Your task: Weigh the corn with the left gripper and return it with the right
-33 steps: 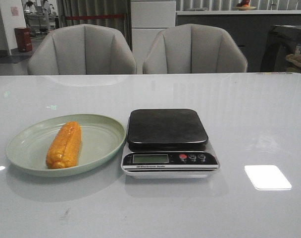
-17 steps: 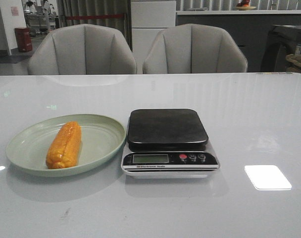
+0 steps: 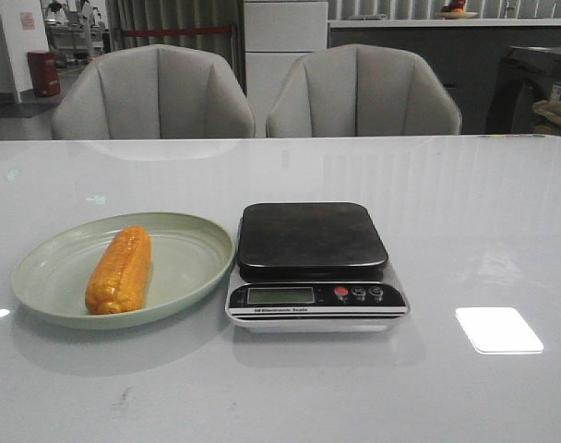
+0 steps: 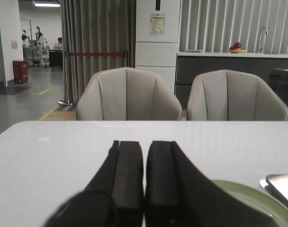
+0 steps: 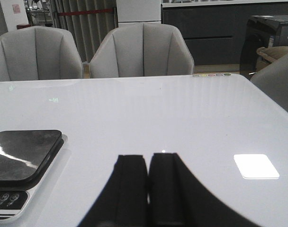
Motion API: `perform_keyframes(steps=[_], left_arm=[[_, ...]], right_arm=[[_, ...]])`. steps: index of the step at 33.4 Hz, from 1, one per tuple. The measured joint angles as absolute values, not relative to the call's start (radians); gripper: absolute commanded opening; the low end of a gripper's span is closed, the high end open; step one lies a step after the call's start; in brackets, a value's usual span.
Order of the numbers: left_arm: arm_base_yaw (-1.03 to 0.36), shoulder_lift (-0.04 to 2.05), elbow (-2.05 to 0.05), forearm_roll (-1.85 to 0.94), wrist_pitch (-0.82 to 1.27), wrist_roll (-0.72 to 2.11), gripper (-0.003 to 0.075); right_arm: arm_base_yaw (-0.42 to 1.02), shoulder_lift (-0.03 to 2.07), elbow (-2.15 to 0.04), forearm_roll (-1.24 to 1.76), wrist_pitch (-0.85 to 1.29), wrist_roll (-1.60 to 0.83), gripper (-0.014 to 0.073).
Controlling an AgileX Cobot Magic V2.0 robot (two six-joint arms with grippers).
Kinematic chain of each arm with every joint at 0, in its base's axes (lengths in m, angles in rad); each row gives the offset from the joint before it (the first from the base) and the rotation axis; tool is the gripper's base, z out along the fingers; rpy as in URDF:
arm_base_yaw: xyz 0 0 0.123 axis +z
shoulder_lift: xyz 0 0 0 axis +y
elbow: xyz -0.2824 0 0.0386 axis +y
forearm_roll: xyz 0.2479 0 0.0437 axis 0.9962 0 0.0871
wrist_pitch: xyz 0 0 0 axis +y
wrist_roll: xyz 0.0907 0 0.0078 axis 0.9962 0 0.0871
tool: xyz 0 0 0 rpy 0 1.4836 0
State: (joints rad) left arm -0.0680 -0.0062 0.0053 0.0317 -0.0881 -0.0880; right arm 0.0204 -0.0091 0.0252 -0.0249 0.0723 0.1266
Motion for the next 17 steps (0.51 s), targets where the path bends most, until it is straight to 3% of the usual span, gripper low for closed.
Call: perform_keyframes(steps=[8,17], left_arm=[[-0.068,-0.006,-0.006,0.032,-0.192,-0.088,0.0115],[-0.068,0.128,-0.259,0.032,0.037,-0.088,0.0115]], right_arm=[[0.020,-0.009,0.025,-0.025,0.072,0.127,0.0156],[0.020,-0.009,0.025,-0.025,0.072,0.127,0.0156]])
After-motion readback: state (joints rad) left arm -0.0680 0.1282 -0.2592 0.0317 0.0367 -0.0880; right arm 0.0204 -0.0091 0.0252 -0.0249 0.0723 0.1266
